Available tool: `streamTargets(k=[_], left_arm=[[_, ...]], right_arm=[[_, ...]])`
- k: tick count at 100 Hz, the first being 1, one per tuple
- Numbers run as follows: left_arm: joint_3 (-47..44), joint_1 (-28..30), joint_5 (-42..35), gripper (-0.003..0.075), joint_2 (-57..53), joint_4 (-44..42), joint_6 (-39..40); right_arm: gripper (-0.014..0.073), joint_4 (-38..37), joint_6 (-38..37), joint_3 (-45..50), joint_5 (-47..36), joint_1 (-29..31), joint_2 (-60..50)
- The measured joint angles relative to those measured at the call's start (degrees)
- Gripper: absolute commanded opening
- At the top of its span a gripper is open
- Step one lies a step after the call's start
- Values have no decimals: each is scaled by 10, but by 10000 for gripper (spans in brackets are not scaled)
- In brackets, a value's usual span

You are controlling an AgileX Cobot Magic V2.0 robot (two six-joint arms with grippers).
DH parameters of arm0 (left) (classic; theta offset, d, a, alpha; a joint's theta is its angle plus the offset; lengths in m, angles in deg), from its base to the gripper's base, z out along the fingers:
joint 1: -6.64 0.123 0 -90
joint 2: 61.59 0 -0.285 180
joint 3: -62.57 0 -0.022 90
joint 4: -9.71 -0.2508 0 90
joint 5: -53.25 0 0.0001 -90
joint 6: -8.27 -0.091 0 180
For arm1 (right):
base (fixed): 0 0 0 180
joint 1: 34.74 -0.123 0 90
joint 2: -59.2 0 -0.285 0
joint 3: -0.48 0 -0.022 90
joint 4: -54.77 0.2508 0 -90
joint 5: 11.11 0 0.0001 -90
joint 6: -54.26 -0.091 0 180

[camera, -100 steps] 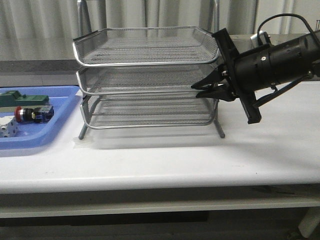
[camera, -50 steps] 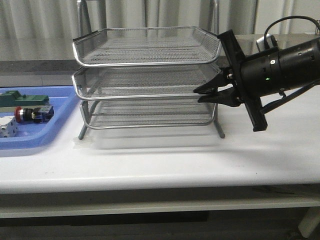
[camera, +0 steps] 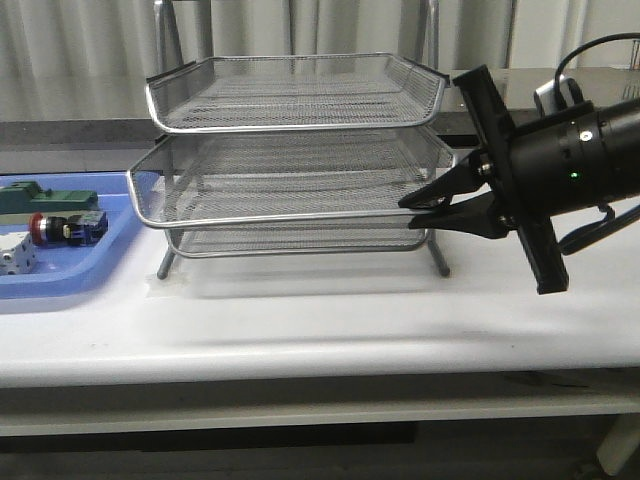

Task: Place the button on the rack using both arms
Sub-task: 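Grip the middle mesh tray edge and pull it out toward the robot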

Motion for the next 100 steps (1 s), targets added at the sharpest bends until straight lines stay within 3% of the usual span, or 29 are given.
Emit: streamTargets(k=[49,78,85,100], left_arm=[[0,0,0,-21,0,0,0],[0,0,0,-21,0,0,0],[0,0,0,-21,0,0,0],[0,0,0,-21,0,0,0]], right_arm=[[52,0,9,96,5,0,-76],[68,0,14,104,6,0,-83],[126,0,14,104,7,0,-83],[345,-15,30,104,20,0,-85]])
